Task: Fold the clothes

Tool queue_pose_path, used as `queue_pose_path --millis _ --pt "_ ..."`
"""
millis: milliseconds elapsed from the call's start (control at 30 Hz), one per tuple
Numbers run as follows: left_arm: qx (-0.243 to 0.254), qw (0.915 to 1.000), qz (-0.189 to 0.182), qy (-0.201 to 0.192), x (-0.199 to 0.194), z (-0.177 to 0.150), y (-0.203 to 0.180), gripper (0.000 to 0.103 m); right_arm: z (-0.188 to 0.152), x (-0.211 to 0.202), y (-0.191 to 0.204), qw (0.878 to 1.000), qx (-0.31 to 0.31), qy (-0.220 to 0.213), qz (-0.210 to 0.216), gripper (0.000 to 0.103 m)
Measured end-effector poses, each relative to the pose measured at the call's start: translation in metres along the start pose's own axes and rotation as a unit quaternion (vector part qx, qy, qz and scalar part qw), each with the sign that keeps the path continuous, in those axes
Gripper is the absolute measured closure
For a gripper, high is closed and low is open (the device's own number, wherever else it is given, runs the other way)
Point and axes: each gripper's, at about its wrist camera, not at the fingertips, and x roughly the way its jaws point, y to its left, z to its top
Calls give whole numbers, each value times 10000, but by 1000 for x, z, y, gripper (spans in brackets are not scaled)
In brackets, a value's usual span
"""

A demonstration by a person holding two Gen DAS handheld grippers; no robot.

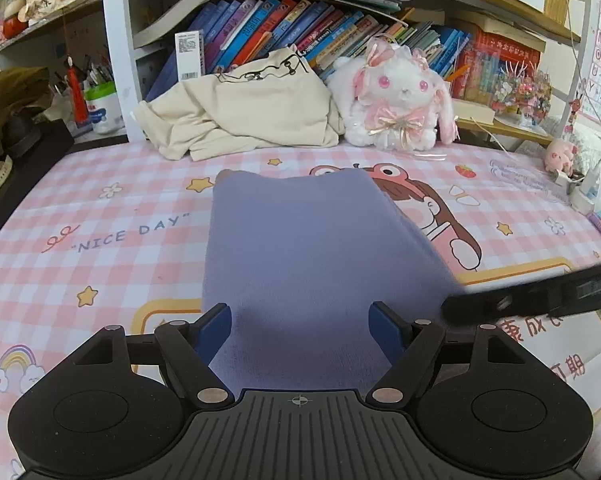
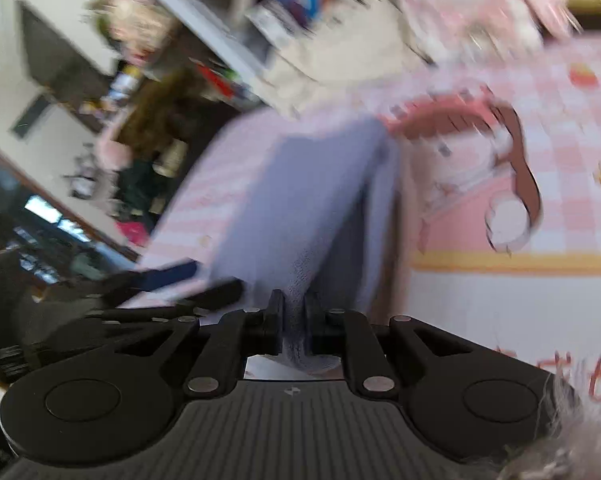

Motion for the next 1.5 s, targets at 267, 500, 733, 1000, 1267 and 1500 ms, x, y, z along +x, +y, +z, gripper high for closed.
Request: queue_pose_path --millis 267,500,733,1000,1267,1500 --pt "560 9981 106 243 11 -11 -13 20 -13 22 -39 9942 897 525 -260 94" --pt "358 9990 185 205 4 -7 -12 20 -14 22 -28 9965 518 507 -405 93" --pt "135 9992 381 -23 -16 -2 -10 18 -16 6 -17 9981 182 274 -530 73" --pt "-44 9990 452 11 -22 -4 -4 13 -16 -6 -7 9958 -76 -7 -907 35" --pt "-170 9991 363 128 -18 -5 5 12 -19 -3 -8 9924 130 32 -1226 22" --pt "-297 9994 -18 149 -10 -3 25 12 -20 3 -6 9866 435 -82 -1570 21"
